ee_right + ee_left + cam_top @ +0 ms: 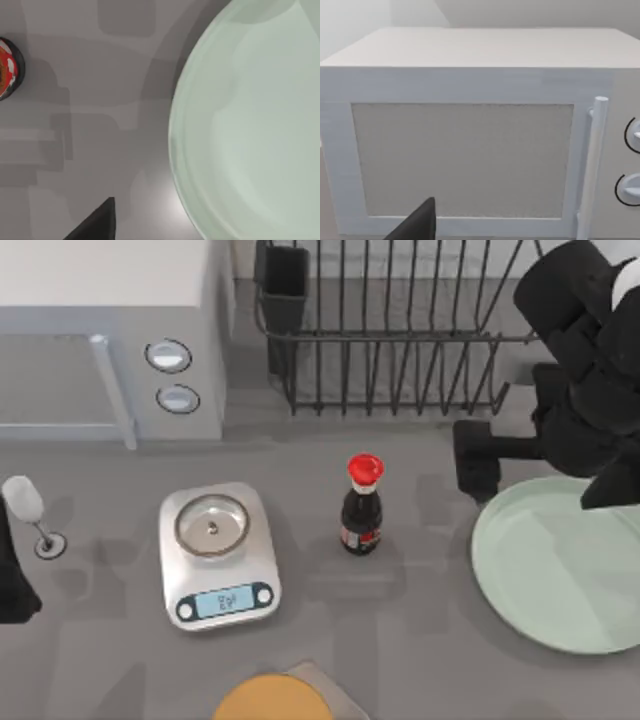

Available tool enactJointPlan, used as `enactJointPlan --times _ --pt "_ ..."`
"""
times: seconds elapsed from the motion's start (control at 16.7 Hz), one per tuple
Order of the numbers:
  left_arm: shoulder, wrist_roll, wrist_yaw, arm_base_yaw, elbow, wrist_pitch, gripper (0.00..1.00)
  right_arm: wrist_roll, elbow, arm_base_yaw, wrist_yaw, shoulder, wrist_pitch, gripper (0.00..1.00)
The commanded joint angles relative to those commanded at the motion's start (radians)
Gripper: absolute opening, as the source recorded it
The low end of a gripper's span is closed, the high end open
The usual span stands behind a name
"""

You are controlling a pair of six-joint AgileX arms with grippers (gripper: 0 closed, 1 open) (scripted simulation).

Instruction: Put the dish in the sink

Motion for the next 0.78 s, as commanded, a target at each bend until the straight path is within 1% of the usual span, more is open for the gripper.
enactJointPlan --times 0.18,0.3,0.66,0.78 --pt "0.000 0.000 0.000 0.000 0.000 0.000 1.00 0.042 0.116 0.040 0.000 0.156 -0.088 1.00" --pt "0.000 0.000 0.000 0.000 0.000 0.000 1.00 0.056 0.155 0.054 0.000 0.207 -0.119 1.00" --pt "0.000 0.000 0.000 0.000 0.000 0.000 1.00 0.059 0.159 0.050 0.001 0.214 -0.119 1.00" --pt "0.000 0.000 0.000 0.000 0.000 0.000 1.00 0.079 0.146 0.029 0.019 0.214 -0.083 1.00"
